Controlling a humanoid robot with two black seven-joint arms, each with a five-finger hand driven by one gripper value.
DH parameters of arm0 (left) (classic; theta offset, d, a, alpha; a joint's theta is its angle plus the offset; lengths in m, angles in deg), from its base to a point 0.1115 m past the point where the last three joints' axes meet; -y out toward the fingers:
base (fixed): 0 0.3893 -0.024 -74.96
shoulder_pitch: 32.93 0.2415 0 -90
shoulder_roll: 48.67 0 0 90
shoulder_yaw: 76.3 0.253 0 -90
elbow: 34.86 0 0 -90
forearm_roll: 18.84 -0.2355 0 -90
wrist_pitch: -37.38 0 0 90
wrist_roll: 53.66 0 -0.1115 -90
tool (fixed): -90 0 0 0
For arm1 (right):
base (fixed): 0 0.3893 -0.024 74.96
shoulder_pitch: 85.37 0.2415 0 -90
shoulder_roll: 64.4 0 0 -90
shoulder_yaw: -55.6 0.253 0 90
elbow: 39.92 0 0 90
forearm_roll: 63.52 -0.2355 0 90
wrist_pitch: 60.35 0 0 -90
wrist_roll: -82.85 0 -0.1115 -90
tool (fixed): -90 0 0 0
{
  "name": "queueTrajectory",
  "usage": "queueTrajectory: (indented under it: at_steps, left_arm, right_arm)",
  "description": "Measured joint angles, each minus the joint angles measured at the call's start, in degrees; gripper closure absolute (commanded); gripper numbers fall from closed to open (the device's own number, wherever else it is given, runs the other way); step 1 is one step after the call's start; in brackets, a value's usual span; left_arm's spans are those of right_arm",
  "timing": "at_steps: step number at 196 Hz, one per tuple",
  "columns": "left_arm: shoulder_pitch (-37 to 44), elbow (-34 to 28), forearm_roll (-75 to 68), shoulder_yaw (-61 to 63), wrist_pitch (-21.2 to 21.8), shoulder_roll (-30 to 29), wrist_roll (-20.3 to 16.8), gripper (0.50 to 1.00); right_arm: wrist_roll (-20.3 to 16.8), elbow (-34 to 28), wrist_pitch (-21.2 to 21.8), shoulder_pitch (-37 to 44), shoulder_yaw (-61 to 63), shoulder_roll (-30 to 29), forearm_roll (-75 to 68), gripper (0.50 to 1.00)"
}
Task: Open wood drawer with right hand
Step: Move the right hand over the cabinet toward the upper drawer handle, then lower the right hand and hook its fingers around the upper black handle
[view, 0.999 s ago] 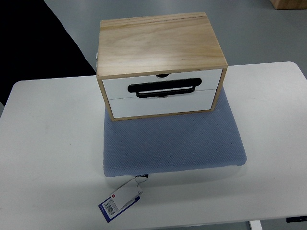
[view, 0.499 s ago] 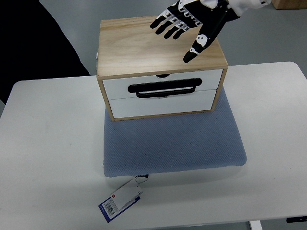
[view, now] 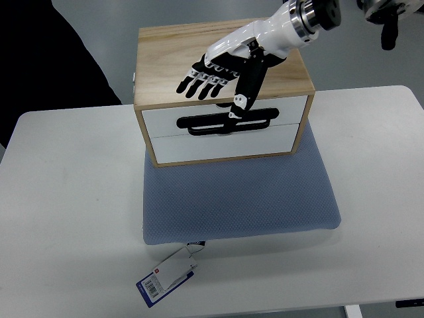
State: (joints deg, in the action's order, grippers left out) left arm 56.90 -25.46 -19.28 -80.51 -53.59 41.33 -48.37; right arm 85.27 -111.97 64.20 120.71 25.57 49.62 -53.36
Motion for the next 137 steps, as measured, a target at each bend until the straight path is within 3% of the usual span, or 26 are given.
queueTrajectory:
  at_steps: [77, 137]
  left_arm:
    - [0.0, 0.0, 0.0, 0.0, 0.0, 0.0, 0.0, 0.5]
    - [0.0, 0.0, 0.0, 0.0, 0.0, 0.0, 0.0, 0.5]
  right_arm:
    - [-3.39, -0.02, -7.39, -1.3, -3.71, -5.4, -2.87, 0.574]
    - [-5.32, -0.03, -8.86, -3.48, -5.74, -5.74, -3.15, 0.574]
